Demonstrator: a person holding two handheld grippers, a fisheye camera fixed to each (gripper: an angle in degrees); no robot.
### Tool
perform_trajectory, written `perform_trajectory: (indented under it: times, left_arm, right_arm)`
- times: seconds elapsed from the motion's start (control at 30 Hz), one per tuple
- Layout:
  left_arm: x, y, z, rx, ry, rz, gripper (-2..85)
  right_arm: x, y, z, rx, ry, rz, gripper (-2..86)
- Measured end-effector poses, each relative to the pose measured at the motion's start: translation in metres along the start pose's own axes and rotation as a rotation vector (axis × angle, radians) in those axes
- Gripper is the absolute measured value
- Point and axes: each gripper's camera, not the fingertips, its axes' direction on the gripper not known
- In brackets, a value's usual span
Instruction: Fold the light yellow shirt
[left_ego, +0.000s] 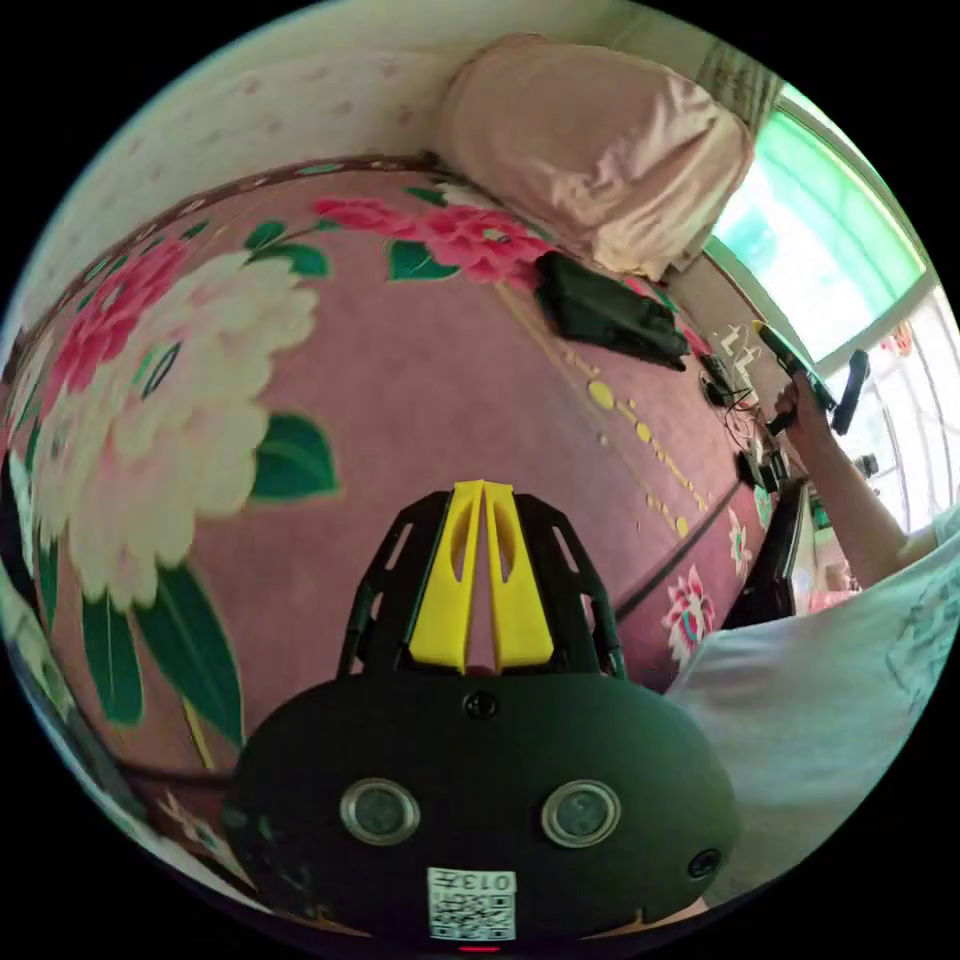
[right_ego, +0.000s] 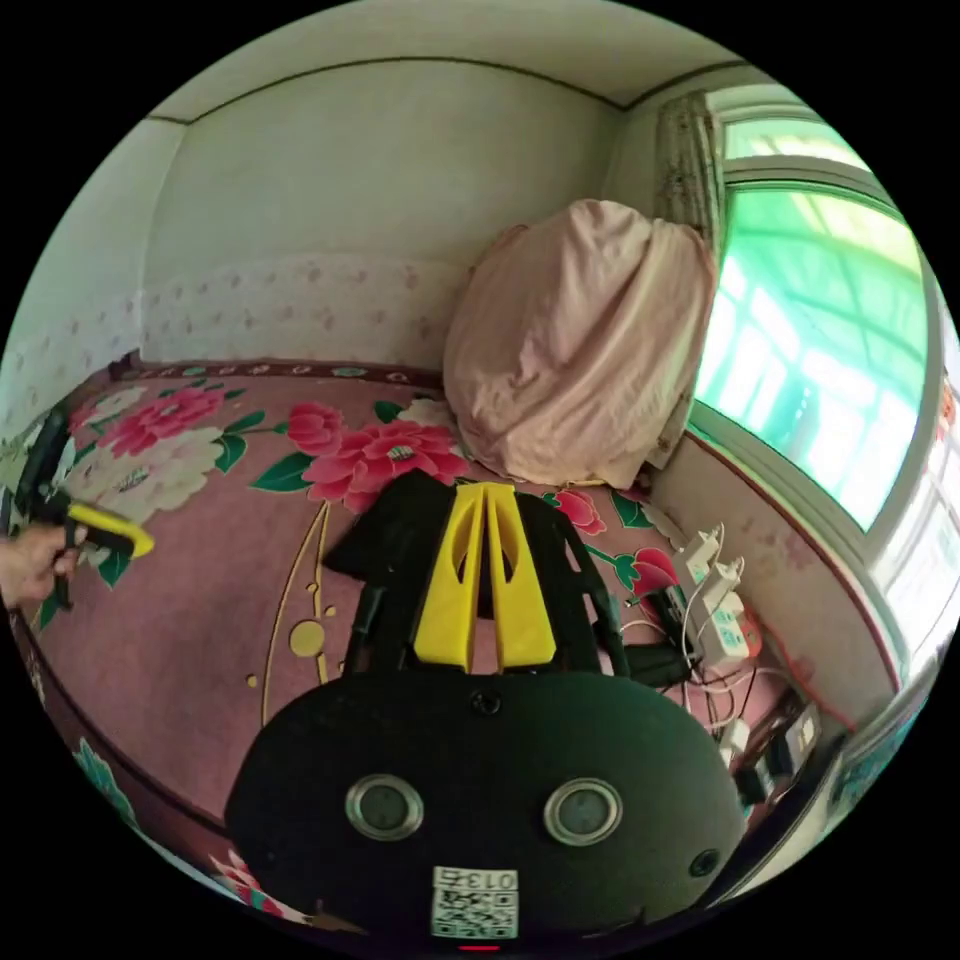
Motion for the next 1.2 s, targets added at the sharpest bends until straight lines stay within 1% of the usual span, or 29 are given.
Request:
perform_trajectory:
  times: [0.07,0.1,0.13,0.17,0.2,0.27,0.3,0.33,0.37,0.43,0.47,0.5,0.57,0.6,0.67,0.7,0.73,0.77,0.83,0.9,1.0,1.13,1.17,1.2]
  left_arm:
    - [-0.041,0.087,-0.038,-0.026,-0.026,-0.118,-0.4]
    - [-0.053,0.108,-0.048,-0.025,-0.034,-0.146,-0.4]
    - [-0.077,0.15,-0.068,-0.021,-0.065,-0.218,-0.4]
    - [-0.105,0.192,-0.086,-0.018,-0.098,-0.327,-0.4]
    - [-0.12,0.213,-0.095,-0.007,-0.102,-0.391,-0.4]
    - [-0.18,0.295,-0.13,0.122,-0.028,-0.63,-0.4]
    - [-0.193,0.313,-0.137,0.155,-0.013,-0.672,-0.4]
    - [-0.217,0.343,-0.15,0.205,-0.006,-0.719,-0.4]
    - [-0.239,0.366,-0.161,0.217,-0.018,-0.724,-0.4]
    - [-0.271,0.388,-0.174,0.187,-0.053,-0.688,-0.4]
    - [-0.293,0.4,-0.184,0.172,-0.059,-0.662,-0.4]
    - [-0.303,0.406,-0.189,0.172,-0.057,-0.652,-0.4]
    - [-0.351,0.429,-0.217,0.214,-0.024,-0.636,-0.4]
    - [-0.363,0.435,-0.226,0.231,-0.013,-0.645,-0.4]
    - [-0.414,0.458,-0.257,0.259,0.089,-0.74,-0.4]
    - [-0.424,0.463,-0.264,0.258,0.11,-0.759,-0.4]
    - [-0.441,0.471,-0.276,0.262,0.085,-0.765,-0.4]
    - [-0.453,0.475,-0.289,0.25,-0.006,-0.778,-0.4]
    - [-0.469,0.477,-0.304,0.227,-0.087,-0.776,-0.4]
    - [-0.479,0.477,-0.316,0.264,-0.1,-0.761,-0.4]
    - [-0.477,0.483,-0.339,0.342,-0.195,-0.75,-0.4]
    - [-0.458,0.508,-0.383,0.421,-0.483,-0.729,-0.3]
    - [-0.461,0.515,-0.398,0.41,-0.556,-0.733,-0.2]
    - [-0.465,0.519,-0.406,0.401,-0.584,-0.738,-0.1]
  right_arm:
    - [0.011,-0.018,0.014,-0.107,-0.039,-0.014,0.6]
    - [0.01,-0.025,0.014,-0.131,-0.06,-0.031,0.5]
    - [0.002,-0.041,0.01,-0.157,-0.102,-0.062,0.3]
    - [-0.012,-0.052,0.001,-0.138,-0.139,-0.086,0.2]
    - [-0.021,-0.056,-0.003,-0.133,-0.169,-0.097,0.1]
    - [-0.07,-0.065,-0.009,-0.195,-0.354,-0.129,0.0]
    - [-0.087,-0.064,-0.01,-0.221,-0.392,-0.142,0.0]
    - [-0.125,-0.06,-0.015,-0.264,-0.438,-0.183,0.0]
    - [-0.167,-0.052,-0.022,-0.3,-0.454,-0.228,-0.1]
    - [-0.226,-0.037,-0.038,-0.331,-0.463,-0.233,-0.1]
    - [-0.26,-0.026,-0.048,-0.352,-0.49,-0.195,-0.1]
    - [-0.276,-0.02,-0.052,-0.371,-0.512,-0.165,-0.1]
    - [-0.338,-0.002,-0.062,-0.471,-0.617,-0.083,-0.1]
    - [-0.353,0.0,-0.065,-0.486,-0.637,-0.087,-0.1]
    - [-0.411,-0.016,-0.082,-0.488,-0.71,-0.193,-0.2]
    - [-0.423,-0.024,-0.088,-0.476,-0.721,-0.226,-0.2]
    - [-0.443,-0.045,-0.099,-0.435,-0.726,-0.273,-0.2]
    - [-0.459,-0.066,-0.11,-0.381,-0.741,-0.302,-0.2]
    - [-0.483,-0.096,-0.117,-0.367,-0.771,-0.379,-0.2]
    - [-0.507,-0.122,-0.118,-0.383,-0.78,-0.453,-0.2]
    - [-0.536,-0.159,-0.11,-0.357,-0.879,-0.507,-0.2]
    - [-0.595,-0.206,-0.086,-0.353,-1.008,-0.62,0.0]
    - [-0.616,-0.221,-0.082,-0.344,-1.037,-0.655,0.2]
    - [-0.628,-0.229,-0.081,-0.333,-1.049,-0.677,0.3]
